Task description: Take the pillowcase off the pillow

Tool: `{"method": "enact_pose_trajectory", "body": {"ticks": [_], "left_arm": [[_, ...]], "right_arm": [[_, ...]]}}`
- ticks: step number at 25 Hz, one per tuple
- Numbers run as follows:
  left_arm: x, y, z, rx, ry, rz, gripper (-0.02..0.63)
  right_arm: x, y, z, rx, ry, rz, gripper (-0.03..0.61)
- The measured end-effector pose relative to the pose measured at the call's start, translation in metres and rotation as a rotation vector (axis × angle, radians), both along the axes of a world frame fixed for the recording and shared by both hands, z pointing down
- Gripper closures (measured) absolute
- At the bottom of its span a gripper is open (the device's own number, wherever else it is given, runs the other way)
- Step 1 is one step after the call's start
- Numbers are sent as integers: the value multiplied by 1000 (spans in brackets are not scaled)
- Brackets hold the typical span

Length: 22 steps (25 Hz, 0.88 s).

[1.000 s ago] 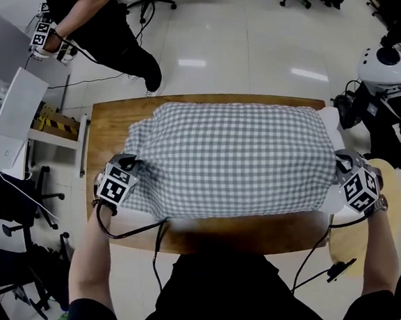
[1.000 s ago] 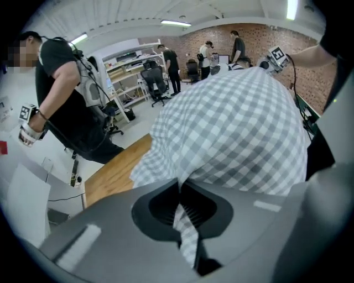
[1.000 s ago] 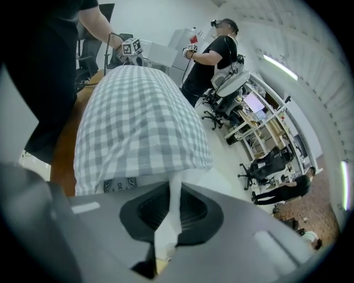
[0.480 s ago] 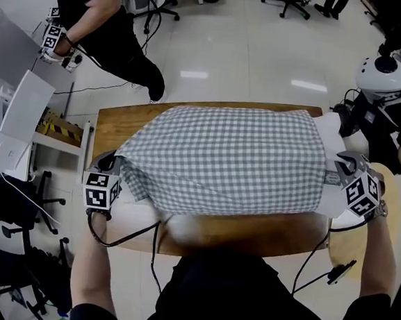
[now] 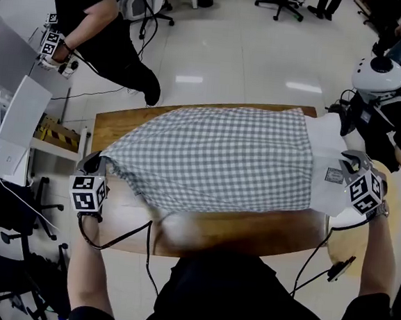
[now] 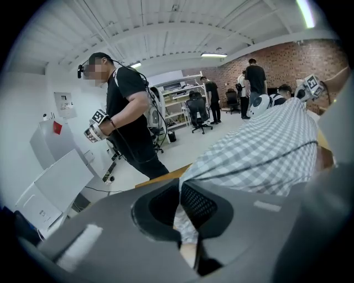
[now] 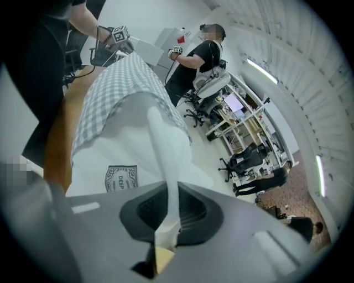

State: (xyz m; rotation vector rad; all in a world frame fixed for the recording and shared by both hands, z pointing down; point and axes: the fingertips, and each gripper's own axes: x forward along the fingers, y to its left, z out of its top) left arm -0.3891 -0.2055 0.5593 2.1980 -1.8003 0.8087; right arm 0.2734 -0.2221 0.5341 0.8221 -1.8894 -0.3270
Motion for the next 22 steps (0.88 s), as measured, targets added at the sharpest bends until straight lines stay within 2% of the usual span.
{"method": "enact_pose_trajectory", "body": {"ticks": [8, 14, 18, 22], "left_arm": [[-24, 12, -23, 38, 27, -55, 608], [-26, 18, -28, 37, 25, -67, 609], [-22, 22, -20, 3, 20, -40, 609], [-6, 24, -1, -32, 12, 24, 607]], "right_arm": [[7, 4, -7, 4, -20, 17, 566], [16, 5, -4, -17, -20, 29, 566], [11, 10, 6, -54, 5, 18, 565], [6, 12, 26, -65, 30, -5, 548]]}}
